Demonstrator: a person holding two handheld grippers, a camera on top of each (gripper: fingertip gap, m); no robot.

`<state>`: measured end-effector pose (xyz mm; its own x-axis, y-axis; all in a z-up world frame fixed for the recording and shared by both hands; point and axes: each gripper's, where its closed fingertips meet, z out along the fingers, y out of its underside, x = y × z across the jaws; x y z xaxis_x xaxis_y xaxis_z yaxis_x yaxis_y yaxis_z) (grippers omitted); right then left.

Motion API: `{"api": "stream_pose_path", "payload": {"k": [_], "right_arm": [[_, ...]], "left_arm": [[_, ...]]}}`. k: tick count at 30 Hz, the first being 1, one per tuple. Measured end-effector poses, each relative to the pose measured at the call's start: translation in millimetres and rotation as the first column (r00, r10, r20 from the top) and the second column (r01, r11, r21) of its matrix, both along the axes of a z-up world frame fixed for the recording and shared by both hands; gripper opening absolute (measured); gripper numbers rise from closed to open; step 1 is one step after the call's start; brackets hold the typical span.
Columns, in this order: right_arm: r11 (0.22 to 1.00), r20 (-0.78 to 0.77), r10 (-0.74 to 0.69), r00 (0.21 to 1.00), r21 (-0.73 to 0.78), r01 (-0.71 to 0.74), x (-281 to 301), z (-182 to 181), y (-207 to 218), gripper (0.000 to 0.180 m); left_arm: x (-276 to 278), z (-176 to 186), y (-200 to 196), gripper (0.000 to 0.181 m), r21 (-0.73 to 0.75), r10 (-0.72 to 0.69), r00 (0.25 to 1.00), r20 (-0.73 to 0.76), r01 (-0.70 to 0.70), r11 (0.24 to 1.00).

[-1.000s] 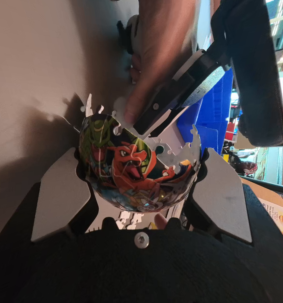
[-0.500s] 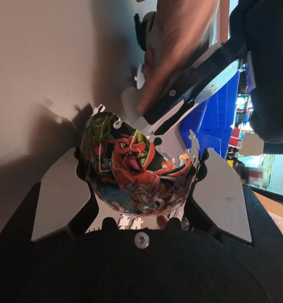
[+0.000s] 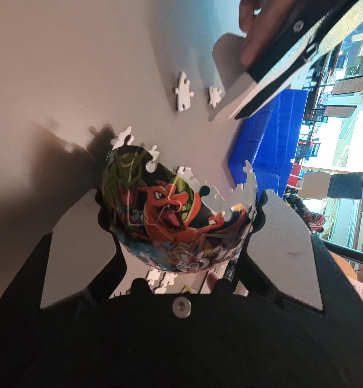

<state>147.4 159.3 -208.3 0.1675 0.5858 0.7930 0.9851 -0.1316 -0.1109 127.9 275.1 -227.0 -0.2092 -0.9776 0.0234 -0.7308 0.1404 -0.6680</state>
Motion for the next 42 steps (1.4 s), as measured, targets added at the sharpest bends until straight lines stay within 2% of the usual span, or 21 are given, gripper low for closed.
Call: {"api": "stream_pose_path", "payload": {"k": [1, 4, 7, 11, 13, 17, 20, 25, 29, 34, 38, 42], "right_arm": [[1.000, 0.001, -0.005, 1.000, 0.000, 0.005, 1, 0, 0, 0.134], [1.000, 0.010, -0.006, 1.000, 0.002, 0.006, 3, 0, -1, 0.134], [1.000, 0.011, -0.002, 1.000, 0.006, 0.002, 2, 0, -1, 0.134], [1.000, 0.029, 0.004, 1.000, 0.013, -0.005, 2, -1, -2, 0.134], [1.000, 0.034, 0.005, 0.999, 0.014, -0.005, 3, -1, -2, 0.134], [1.000, 0.052, 0.006, 0.999, 0.014, -0.006, 3, -1, -2, 0.134], [1.000, 0.050, 0.005, 0.999, 0.013, -0.005, 2, -2, -2, 0.134], [1.000, 0.054, 0.014, 0.998, 0.015, -0.015, -1, -2, -1, 0.134], [1.000, 0.056, 0.011, 0.998, 0.014, -0.011, 0, -2, -1, 0.134], [1.000, 0.050, 0.003, 0.999, 0.013, -0.003, 3, -2, -1, 0.134], [1.000, 0.038, 0.001, 0.999, 0.015, -0.001, 4, -2, -1, 0.134], [1.000, 0.038, -0.005, 0.999, 0.015, 0.005, 6, -2, -2, 0.134]], "left_arm": [[-5, -1, 2, 0.074, -0.014, -0.003, 1.000, -0.013, 0.003, 1.000], [-15, -6, -5, 0.068, -0.058, -0.057, 0.997, -0.056, 0.054, 0.997], [-22, -4, -41, 0.065, -0.126, -0.223, 0.973, -0.058, 0.215, 0.969], [-23, -7, -75, 0.063, -0.104, -0.379, 0.923, -0.061, 0.372, 0.922], [-22, -15, -72, 0.063, -0.061, -0.367, 0.925, -0.100, 0.362, 0.930], [-20, -16, -41, 0.064, -0.019, -0.234, 0.965, -0.117, 0.234, 0.972], [-28, -9, -21, 0.053, -0.028, -0.172, 0.979, -0.107, 0.170, 0.985], [-55, -12, -15, 0.039, -0.008, -0.254, 0.957, -0.142, 0.256, 0.967], [-63, -24, -16, 0.036, 0.004, -0.273, 0.937, -0.216, 0.280, 0.960], [-61, -30, -20, 0.042, -0.007, -0.218, 0.933, -0.287, 0.226, 0.974], [-55, -32, -23, 0.036, 0.000, -0.190, 0.932, -0.308, 0.199, 0.980], [-49, -33, -21, 0.022, 0.063, -0.131, 0.933, -0.335, 0.161, 0.985]]}}
